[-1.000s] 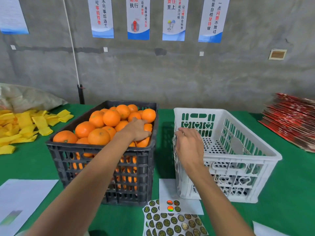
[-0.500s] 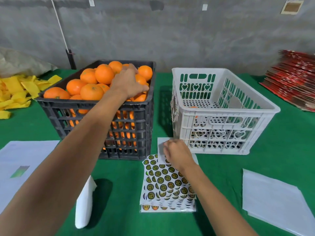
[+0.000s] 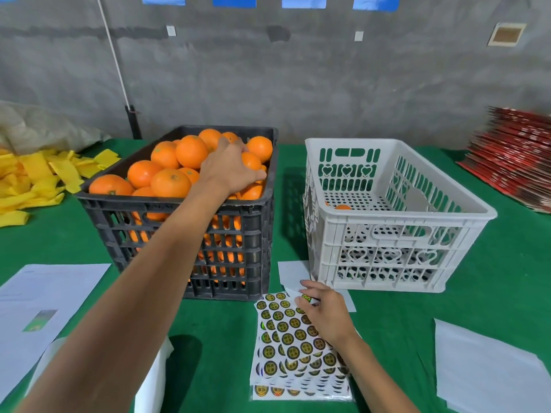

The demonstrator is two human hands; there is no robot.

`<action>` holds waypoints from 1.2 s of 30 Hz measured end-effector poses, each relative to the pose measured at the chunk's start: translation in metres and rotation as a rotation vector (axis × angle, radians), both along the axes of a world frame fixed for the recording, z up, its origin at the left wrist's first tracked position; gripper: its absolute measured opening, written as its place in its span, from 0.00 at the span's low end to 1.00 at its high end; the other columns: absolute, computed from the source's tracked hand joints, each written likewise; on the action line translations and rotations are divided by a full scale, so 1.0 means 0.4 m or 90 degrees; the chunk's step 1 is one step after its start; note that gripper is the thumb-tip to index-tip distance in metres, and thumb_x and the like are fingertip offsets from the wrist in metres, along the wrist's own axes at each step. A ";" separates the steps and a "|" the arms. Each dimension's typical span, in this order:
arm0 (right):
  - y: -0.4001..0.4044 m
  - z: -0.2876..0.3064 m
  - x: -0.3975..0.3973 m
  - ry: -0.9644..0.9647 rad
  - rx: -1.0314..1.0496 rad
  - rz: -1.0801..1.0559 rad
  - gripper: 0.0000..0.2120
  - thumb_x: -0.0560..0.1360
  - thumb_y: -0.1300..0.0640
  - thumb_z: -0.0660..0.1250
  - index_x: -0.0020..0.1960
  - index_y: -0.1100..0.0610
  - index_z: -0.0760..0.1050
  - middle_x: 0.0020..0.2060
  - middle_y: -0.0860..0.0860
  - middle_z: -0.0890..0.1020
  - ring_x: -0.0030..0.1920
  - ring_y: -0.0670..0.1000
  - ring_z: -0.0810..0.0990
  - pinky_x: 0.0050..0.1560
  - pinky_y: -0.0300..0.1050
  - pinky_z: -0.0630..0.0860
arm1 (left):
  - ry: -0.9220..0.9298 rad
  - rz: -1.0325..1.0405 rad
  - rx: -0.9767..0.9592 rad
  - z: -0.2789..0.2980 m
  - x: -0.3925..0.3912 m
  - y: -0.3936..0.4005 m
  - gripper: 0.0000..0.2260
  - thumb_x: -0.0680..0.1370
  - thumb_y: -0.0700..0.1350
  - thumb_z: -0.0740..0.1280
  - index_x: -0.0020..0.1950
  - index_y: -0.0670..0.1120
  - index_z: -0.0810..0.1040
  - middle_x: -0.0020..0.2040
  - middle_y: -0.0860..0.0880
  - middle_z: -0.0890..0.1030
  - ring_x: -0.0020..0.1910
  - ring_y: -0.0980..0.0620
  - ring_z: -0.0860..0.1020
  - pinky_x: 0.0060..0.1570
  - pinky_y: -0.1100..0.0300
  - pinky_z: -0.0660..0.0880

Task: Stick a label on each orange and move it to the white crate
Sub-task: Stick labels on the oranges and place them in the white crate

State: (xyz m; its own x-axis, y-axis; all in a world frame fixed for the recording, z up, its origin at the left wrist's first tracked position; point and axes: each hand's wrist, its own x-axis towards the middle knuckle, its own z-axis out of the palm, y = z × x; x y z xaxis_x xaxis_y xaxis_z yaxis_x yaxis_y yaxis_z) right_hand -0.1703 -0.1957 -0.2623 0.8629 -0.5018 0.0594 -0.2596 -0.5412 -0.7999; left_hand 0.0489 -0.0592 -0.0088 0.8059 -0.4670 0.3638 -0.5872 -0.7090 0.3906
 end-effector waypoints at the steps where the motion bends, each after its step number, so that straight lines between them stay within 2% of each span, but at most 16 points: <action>1: -0.006 0.001 0.001 -0.008 0.033 -0.008 0.16 0.78 0.52 0.73 0.62 0.59 0.83 0.66 0.42 0.78 0.56 0.33 0.78 0.61 0.24 0.68 | -0.001 -0.001 -0.002 0.000 -0.001 0.000 0.34 0.71 0.61 0.76 0.72 0.49 0.75 0.71 0.44 0.70 0.60 0.36 0.78 0.56 0.41 0.79; 3: -0.014 0.001 -0.002 -0.026 0.081 -0.009 0.14 0.77 0.53 0.74 0.60 0.58 0.84 0.65 0.41 0.79 0.63 0.37 0.76 0.69 0.34 0.69 | 0.000 -0.004 -0.008 -0.001 -0.002 0.000 0.33 0.71 0.61 0.76 0.72 0.49 0.75 0.71 0.44 0.70 0.60 0.36 0.78 0.56 0.42 0.79; 5: -0.018 -0.004 -0.011 -0.050 0.087 -0.007 0.13 0.77 0.54 0.75 0.59 0.57 0.84 0.64 0.41 0.79 0.65 0.38 0.76 0.71 0.39 0.70 | -0.003 -0.005 -0.011 -0.003 -0.001 0.000 0.33 0.71 0.60 0.76 0.72 0.49 0.75 0.71 0.44 0.70 0.60 0.36 0.78 0.56 0.43 0.79; 8: -0.013 -0.011 -0.024 -0.087 0.079 -0.008 0.10 0.76 0.55 0.75 0.57 0.53 0.84 0.62 0.41 0.80 0.62 0.34 0.77 0.66 0.30 0.71 | -0.007 -0.007 -0.009 -0.004 0.000 0.001 0.33 0.71 0.61 0.76 0.72 0.49 0.75 0.72 0.43 0.70 0.61 0.36 0.78 0.57 0.43 0.79; 13: -0.007 -0.013 -0.026 -0.127 0.033 -0.026 0.07 0.76 0.59 0.75 0.51 0.50 0.82 0.56 0.41 0.81 0.57 0.39 0.79 0.65 0.38 0.75 | 0.001 -0.003 -0.009 -0.003 0.000 0.001 0.33 0.71 0.60 0.76 0.72 0.50 0.75 0.72 0.44 0.70 0.60 0.36 0.78 0.56 0.43 0.79; 17: -0.008 -0.018 -0.031 -0.110 -0.104 0.002 0.08 0.76 0.49 0.75 0.53 0.49 0.83 0.53 0.38 0.79 0.59 0.39 0.75 0.63 0.33 0.70 | 0.000 -0.002 -0.012 -0.007 0.005 0.000 0.33 0.71 0.61 0.76 0.72 0.50 0.75 0.72 0.44 0.70 0.60 0.37 0.79 0.56 0.43 0.79; 21: -0.015 -0.010 -0.036 -0.080 -0.120 0.034 0.12 0.77 0.47 0.72 0.57 0.51 0.84 0.54 0.38 0.79 0.61 0.39 0.74 0.66 0.34 0.69 | -0.002 -0.001 -0.014 -0.010 0.008 0.000 0.33 0.71 0.61 0.76 0.73 0.50 0.75 0.72 0.44 0.70 0.60 0.38 0.78 0.55 0.45 0.79; 28: -0.028 -0.007 -0.057 -0.087 -0.022 0.071 0.07 0.79 0.57 0.72 0.56 0.54 0.84 0.57 0.42 0.81 0.58 0.41 0.80 0.63 0.43 0.77 | -0.007 -0.001 -0.017 -0.011 0.007 0.002 0.32 0.71 0.61 0.76 0.72 0.50 0.75 0.71 0.45 0.71 0.59 0.39 0.79 0.54 0.45 0.79; 30: -0.026 -0.009 -0.054 -0.075 -0.019 0.070 0.11 0.79 0.55 0.71 0.60 0.56 0.82 0.61 0.42 0.78 0.62 0.42 0.78 0.66 0.41 0.75 | -0.006 0.000 -0.021 -0.010 0.005 0.002 0.32 0.71 0.61 0.76 0.72 0.50 0.75 0.71 0.45 0.71 0.59 0.39 0.79 0.54 0.45 0.79; 33: -0.028 -0.015 -0.051 -0.048 -0.059 0.068 0.14 0.80 0.51 0.70 0.63 0.56 0.82 0.65 0.41 0.74 0.66 0.42 0.73 0.64 0.32 0.72 | -0.002 0.000 -0.022 -0.009 0.007 0.001 0.32 0.71 0.61 0.76 0.72 0.50 0.75 0.71 0.45 0.71 0.60 0.39 0.78 0.55 0.44 0.79; 36: -0.028 -0.013 -0.046 -0.037 -0.114 0.043 0.12 0.80 0.48 0.69 0.60 0.52 0.84 0.61 0.39 0.76 0.65 0.43 0.72 0.67 0.40 0.72 | -0.006 0.000 -0.026 -0.011 0.012 -0.001 0.32 0.71 0.61 0.76 0.72 0.50 0.75 0.71 0.45 0.71 0.59 0.40 0.79 0.53 0.46 0.79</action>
State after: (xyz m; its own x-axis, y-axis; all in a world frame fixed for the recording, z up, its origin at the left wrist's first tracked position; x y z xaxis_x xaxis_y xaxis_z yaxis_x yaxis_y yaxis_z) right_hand -0.1887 -0.2069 -0.2676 0.8868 -0.4200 0.1927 -0.1746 -0.6907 -0.7018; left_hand 0.0539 -0.0596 -0.0134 0.8027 -0.4512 0.3899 -0.5905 -0.6933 0.4132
